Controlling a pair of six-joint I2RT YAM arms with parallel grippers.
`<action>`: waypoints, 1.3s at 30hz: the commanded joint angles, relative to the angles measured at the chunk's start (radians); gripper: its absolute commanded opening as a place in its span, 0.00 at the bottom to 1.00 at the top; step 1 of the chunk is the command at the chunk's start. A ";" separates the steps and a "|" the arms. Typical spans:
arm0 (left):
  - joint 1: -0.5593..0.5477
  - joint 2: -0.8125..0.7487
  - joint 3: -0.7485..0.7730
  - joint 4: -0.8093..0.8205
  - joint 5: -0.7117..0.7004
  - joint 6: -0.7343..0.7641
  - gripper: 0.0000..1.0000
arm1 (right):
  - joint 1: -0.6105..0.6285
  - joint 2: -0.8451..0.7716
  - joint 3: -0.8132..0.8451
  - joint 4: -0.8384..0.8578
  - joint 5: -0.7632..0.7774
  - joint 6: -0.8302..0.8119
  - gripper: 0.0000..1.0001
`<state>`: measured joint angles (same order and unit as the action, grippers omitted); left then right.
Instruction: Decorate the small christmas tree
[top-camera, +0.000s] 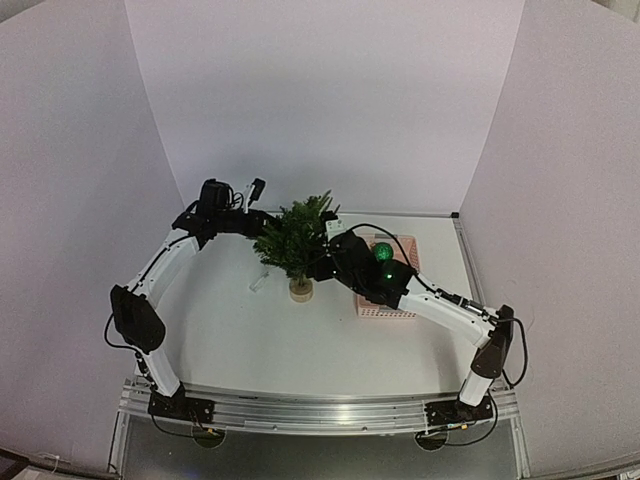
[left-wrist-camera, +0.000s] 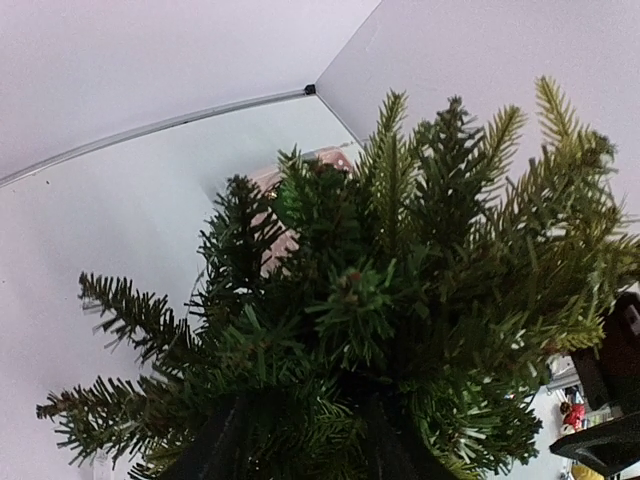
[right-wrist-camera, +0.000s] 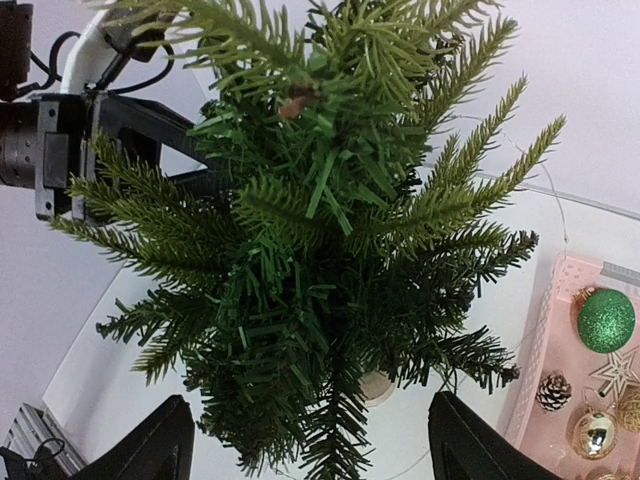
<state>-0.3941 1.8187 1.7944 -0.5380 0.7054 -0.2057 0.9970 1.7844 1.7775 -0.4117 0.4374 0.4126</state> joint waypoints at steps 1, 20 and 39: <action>0.026 -0.023 0.081 -0.038 -0.020 0.021 0.48 | -0.003 -0.038 -0.025 0.021 0.002 0.011 0.78; 0.072 0.001 0.172 0.009 -0.036 0.057 0.66 | -0.015 0.001 -0.018 0.028 -0.049 0.011 0.56; 0.104 0.099 0.277 0.264 -0.057 -0.036 0.81 | -0.044 0.006 -0.049 0.027 -0.104 -0.028 0.35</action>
<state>-0.3187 1.8950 2.0064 -0.3626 0.6708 -0.2161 0.9707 1.7962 1.7512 -0.4026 0.3195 0.3984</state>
